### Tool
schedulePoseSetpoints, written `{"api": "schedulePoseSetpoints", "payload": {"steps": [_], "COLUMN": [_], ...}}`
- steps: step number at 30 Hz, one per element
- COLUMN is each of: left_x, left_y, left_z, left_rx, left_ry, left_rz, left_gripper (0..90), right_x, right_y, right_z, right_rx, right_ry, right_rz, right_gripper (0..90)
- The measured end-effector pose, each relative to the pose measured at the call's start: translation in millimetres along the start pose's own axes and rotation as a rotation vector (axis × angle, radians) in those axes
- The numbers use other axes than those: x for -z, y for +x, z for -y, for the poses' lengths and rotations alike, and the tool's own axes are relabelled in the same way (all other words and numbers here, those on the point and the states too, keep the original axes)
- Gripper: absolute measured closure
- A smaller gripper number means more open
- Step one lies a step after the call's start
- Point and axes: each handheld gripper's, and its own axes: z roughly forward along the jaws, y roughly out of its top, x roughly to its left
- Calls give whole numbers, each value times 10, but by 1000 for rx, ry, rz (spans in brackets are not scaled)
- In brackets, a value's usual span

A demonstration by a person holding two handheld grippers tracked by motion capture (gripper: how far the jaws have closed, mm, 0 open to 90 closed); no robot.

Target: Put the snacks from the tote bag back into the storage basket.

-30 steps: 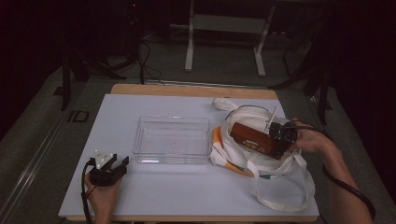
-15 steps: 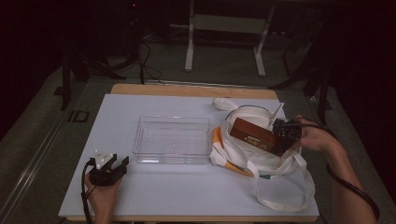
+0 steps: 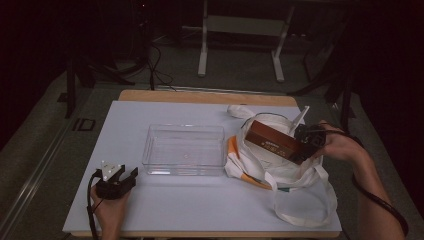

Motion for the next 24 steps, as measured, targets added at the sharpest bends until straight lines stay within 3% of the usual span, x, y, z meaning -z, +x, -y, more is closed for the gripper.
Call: {"api": "schedulePoseSetpoints", "payload": {"steps": [7,14,24], "left_x": [0,-1,1], "left_y": [1,2,2], "left_z": [0,0,0], "left_rx": [1,1,1], "left_ry": [0,0,-1], "left_rz": [0,1,1], "left_gripper": [508,508,508], "right_x": [70,179,259], "right_y": [76,120,185], "right_z": [-41,-100,-183], "right_rx": [34,54,86], "right_ry": [1,-47,-71], "right_rz": [17,13,14], "right_gripper": [435,435,435]}}
